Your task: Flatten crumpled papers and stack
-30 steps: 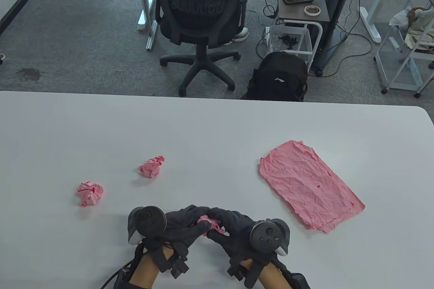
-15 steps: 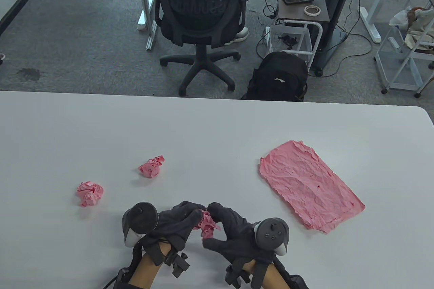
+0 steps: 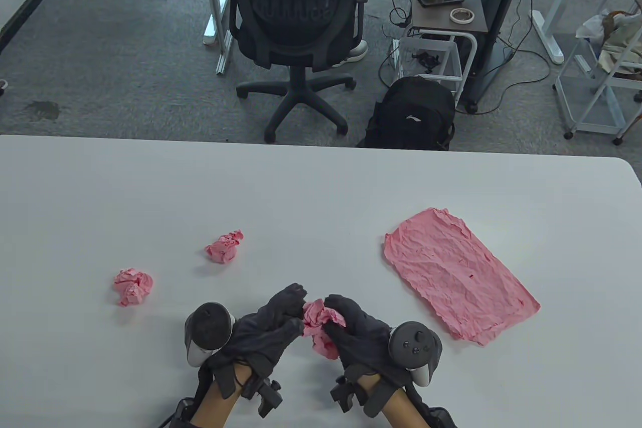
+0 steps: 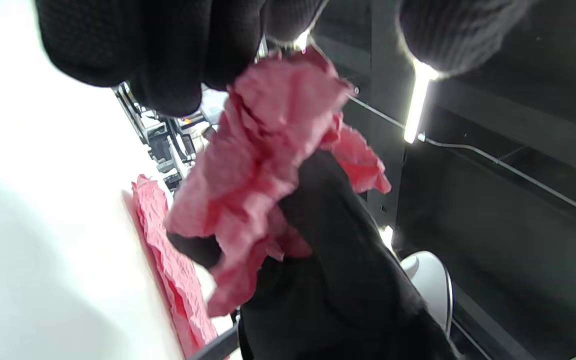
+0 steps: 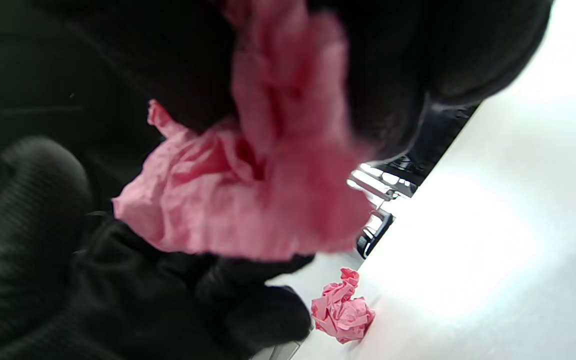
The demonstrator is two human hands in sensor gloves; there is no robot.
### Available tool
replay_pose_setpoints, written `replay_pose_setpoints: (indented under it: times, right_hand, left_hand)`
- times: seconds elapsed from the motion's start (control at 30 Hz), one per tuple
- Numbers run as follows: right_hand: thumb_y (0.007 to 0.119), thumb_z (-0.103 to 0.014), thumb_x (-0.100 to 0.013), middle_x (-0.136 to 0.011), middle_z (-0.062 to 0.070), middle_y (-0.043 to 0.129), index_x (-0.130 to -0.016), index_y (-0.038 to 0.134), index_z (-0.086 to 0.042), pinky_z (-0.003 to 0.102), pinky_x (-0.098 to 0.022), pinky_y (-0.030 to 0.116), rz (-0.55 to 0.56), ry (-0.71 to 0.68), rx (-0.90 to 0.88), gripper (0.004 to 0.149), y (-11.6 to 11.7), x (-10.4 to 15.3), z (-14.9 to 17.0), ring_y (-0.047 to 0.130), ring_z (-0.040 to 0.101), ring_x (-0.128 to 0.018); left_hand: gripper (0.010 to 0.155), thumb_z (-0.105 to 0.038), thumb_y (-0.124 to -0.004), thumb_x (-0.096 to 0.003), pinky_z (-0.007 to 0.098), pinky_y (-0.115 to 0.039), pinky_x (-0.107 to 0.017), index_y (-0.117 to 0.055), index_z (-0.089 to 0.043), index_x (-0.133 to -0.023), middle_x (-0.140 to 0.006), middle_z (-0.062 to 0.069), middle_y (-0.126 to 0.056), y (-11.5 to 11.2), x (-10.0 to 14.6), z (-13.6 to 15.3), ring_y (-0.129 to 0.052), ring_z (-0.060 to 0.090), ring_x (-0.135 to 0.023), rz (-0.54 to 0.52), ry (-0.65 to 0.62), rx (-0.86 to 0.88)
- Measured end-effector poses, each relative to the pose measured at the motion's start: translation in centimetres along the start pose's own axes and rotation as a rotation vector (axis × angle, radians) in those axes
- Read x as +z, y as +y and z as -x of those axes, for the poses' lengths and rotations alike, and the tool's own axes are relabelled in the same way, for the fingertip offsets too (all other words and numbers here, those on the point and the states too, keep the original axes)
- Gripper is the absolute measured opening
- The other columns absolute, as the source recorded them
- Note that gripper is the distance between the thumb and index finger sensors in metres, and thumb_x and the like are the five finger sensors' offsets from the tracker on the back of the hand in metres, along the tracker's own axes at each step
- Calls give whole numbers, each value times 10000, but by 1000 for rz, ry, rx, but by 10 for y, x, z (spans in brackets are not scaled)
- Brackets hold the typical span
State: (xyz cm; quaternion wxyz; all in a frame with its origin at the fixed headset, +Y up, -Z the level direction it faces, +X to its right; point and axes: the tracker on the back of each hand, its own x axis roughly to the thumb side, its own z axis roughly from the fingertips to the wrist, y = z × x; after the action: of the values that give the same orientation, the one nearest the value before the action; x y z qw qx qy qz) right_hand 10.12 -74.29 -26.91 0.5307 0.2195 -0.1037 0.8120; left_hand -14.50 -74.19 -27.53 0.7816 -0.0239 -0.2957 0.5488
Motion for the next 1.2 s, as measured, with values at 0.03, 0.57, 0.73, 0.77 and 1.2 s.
replay_pose_setpoints:
  times: [0.03,0.57,0.73,0.77,1.2]
  right_hand:
    - [833,-373,-470,-563,63,921,-918,715,-138,562,-451,743,-44,-57,-44,519,2,-1,-3,948,332,-538]
    - [753,-540,-456,-176,-22,1007,-677,905,-28,499,-246,865,23,43,-71,578,-3,1,2,1076,255,-230]
    - [840,-442,-446,-363,21,985,-839,785,-53,530,-370,810,-12,42,-202,556,-7,-3,8,1027,297,-418]
    - [848,-399,-449,-410,22,974,-872,751,-68,531,-392,800,-11,60,-227,545,-9,-3,10,1013,302,-459]
    - [910,-519,-393,-614,97,803,-1004,576,-94,598,-471,679,-145,-8,-142,816,-9,-2,2,817,407,-640]
  left_hand:
    - [916,-649,-773,-484,528,-761,-551,-391,-117,-1126,-1022,199,-620,-5,-1,-1,-852,431,-821,44,16,-32]
    - [701,-489,-852,-494,547,-752,-577,-603,-180,-1072,-917,123,-789,-14,-3,7,-938,367,-737,174,45,175]
    - [508,-480,-720,-544,497,-829,-492,-791,-181,-949,-771,72,-927,11,3,18,-1036,297,-598,-102,88,213]
    - [500,-475,-716,-547,502,-822,-503,-791,-185,-947,-784,81,-919,14,6,21,-1028,305,-614,-137,97,258]
    - [485,-456,-787,-525,452,-874,-437,-863,-170,-909,-699,59,-995,22,8,10,-1083,261,-521,-215,54,-60]
